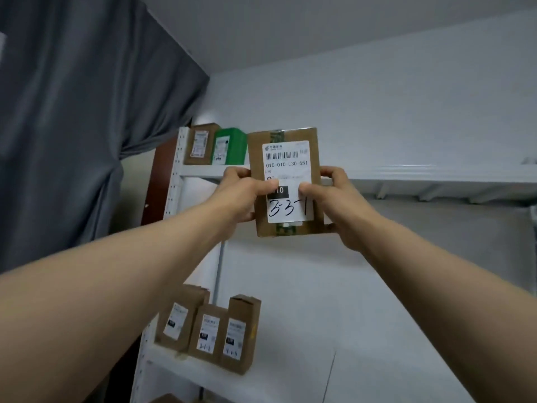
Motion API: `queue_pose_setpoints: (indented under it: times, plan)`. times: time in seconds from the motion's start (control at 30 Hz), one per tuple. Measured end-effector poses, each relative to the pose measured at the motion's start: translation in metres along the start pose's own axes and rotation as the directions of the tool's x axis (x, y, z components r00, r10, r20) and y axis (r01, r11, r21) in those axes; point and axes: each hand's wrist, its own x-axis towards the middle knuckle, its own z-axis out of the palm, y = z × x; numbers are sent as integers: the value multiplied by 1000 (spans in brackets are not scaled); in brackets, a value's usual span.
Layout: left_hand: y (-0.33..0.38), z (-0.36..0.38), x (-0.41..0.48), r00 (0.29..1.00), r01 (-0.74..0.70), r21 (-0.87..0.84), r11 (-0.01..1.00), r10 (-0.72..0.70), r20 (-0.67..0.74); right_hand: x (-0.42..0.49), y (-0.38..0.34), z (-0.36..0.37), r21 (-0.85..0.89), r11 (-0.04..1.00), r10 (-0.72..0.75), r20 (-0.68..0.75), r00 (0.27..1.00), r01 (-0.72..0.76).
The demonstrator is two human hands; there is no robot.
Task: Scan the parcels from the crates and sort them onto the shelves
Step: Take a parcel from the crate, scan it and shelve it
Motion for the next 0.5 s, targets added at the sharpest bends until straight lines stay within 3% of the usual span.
queue_pose_setpoints:
  times: [0.13,0.27,0.5]
  plan:
    - [19,-5,39,994,-98,46,994,95,61,42,-14,10,18,992,-127,-75,989,129]
    - [17,-5,88,988,-118,125,985,104,115,92,-4,27,59,981,-181,-97,979,187]
    - [-8,-8,201,978,-206,48,977,204,42,188,18,49,-30,938,-346,-119,931,345]
